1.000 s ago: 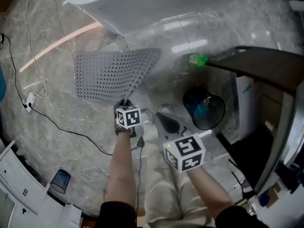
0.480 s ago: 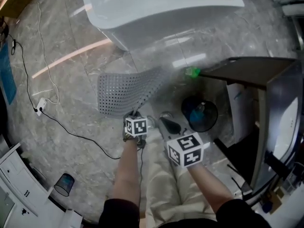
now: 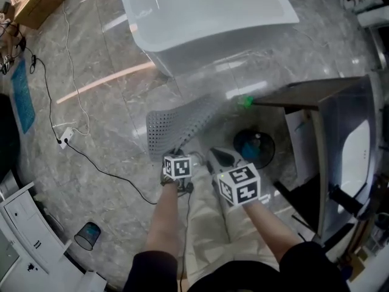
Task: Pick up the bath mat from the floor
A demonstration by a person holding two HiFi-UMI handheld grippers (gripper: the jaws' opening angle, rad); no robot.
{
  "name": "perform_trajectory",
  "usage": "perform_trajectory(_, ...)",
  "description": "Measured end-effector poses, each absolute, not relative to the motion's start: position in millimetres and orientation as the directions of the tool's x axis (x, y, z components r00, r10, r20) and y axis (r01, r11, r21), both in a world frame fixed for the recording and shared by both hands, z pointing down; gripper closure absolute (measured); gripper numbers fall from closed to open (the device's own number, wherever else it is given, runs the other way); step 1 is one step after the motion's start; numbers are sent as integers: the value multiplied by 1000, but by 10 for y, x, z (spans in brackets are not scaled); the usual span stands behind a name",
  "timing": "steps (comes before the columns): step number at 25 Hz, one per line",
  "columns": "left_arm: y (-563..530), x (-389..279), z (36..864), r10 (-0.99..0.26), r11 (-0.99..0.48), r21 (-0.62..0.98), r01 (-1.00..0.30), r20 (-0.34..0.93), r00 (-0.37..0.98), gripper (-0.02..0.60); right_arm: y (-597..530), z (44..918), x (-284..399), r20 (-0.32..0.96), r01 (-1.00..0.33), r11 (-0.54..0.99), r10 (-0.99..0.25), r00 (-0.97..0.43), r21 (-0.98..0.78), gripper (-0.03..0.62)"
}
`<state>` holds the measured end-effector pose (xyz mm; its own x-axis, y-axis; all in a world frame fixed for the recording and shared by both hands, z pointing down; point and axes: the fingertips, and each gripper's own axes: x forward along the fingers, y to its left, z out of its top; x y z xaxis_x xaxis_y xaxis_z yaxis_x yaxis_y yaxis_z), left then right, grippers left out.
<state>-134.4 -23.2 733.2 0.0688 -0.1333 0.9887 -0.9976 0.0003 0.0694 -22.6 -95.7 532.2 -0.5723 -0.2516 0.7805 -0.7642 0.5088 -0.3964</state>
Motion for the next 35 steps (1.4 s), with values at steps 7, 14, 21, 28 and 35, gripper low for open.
perform_trajectory(7, -178, -1333, 6790, -162, 26, 72, -997, 985, 67, 532, -867, 5006, -156, 790, -745, 565, -244, -562, -355, 582)
perform_trajectory(14, -62, -1285, 6223, -192, 80, 89, -993, 979, 72, 531, -767, 4762, 25, 813, -735, 598, -227, -536, -318, 582)
perform_trajectory(21, 14, -1261, 5713, -248, 165, 115, -980, 966, 72, 531, -776, 4564, 154, 823, -726, 631, -237, -517, -274, 582)
perform_trajectory(28, 9, -1191, 5200, -374, 207, 192, -959, 922, 104, 529, -704, 4396, 192, 824, -713, 643, -221, -522, -279, 582)
perform_trajectory(35, 3, -923, 4735, -452, 157, 281, -947, 873, 184, 529, -605, 4301, 146, 815, -697, 638, -181, -550, -329, 582)
